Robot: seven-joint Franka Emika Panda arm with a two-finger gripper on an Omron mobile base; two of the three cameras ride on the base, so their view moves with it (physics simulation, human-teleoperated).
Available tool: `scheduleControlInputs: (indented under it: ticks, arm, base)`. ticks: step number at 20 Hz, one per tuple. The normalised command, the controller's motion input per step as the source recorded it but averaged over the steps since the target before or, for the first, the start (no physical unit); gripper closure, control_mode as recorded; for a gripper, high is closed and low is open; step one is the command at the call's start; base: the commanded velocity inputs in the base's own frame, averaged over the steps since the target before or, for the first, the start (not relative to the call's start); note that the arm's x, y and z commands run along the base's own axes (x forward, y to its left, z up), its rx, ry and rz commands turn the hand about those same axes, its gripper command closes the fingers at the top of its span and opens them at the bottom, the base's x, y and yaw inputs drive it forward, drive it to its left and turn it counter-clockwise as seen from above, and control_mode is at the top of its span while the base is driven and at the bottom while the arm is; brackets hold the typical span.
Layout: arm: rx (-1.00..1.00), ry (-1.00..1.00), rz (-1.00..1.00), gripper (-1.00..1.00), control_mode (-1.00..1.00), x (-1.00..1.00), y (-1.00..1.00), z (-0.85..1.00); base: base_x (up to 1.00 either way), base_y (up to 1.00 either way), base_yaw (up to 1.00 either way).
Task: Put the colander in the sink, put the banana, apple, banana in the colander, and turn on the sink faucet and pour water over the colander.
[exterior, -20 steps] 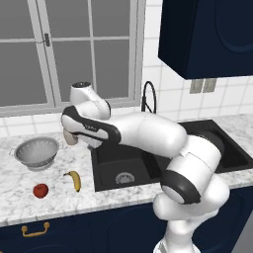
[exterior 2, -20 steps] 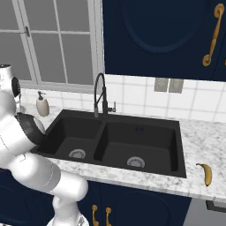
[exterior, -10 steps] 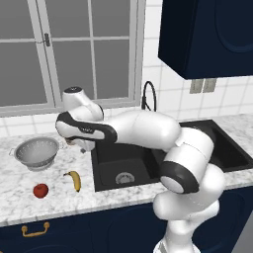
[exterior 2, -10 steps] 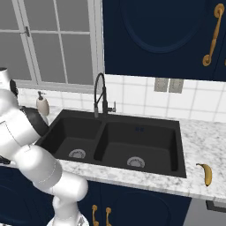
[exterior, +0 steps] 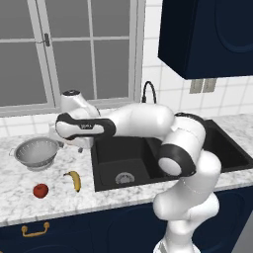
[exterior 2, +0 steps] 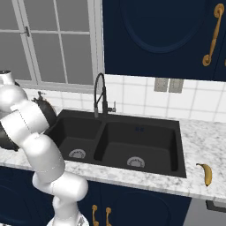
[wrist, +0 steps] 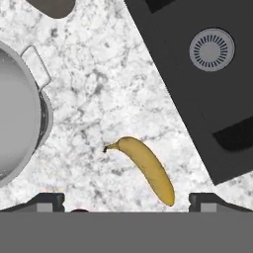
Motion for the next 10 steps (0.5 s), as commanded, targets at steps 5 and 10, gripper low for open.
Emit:
scheduleControlInputs:
  ticks: [5,10]
  arm:
    - [0.0,-0.04,0.03,-1.0,-1.0,0.48,0.29,-0.32]
    - [0.0,0.0,-0.01,-1.0,-1.0,0.58,0.36,-0.23]
  base:
    - [0.0,0.0,0.0]
    - [0.0,0.0,0.0]
